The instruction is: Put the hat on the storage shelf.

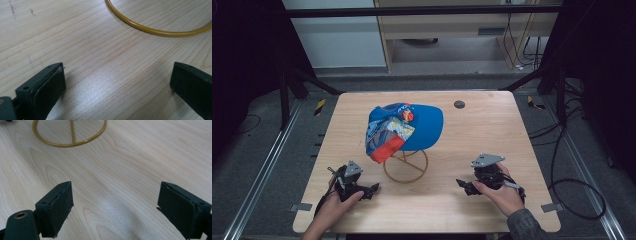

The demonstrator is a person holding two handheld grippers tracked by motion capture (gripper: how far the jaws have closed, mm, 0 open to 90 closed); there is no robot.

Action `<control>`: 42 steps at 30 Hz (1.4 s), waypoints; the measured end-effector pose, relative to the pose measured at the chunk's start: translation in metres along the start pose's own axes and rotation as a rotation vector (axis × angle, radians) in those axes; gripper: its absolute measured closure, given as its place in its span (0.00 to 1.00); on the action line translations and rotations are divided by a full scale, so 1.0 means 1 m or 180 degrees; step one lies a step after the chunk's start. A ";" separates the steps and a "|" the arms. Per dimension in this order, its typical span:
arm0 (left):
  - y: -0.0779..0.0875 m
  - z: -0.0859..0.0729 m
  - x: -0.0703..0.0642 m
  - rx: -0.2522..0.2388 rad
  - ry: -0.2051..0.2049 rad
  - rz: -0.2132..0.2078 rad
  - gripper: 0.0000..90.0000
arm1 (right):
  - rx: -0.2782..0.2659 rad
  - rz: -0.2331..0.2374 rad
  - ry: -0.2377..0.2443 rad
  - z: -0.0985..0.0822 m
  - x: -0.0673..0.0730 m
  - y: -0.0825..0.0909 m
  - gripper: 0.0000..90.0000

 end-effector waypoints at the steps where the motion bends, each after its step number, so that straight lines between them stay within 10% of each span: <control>1: 0.000 0.000 0.000 0.0000 0.0000 0.0000 0.00 | -0.0001 0.0011 -0.0002 -0.002 0.001 -0.002 0.14; 42: 0.000 0.000 0.000 0.0000 0.0011 0.0002 0.00 | 0.0017 -0.0160 -0.0179 -0.025 0.006 -0.041 0.09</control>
Point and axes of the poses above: each handheld gripper's, and its own axes: y roughly backward along the jaws, z roughly out of its top, x roughly to its left, the point moved 4 cm from there along -y, roughly forward along the jaws, and after that the axes turned 12 degrees about -y, right-handed, at the moved point
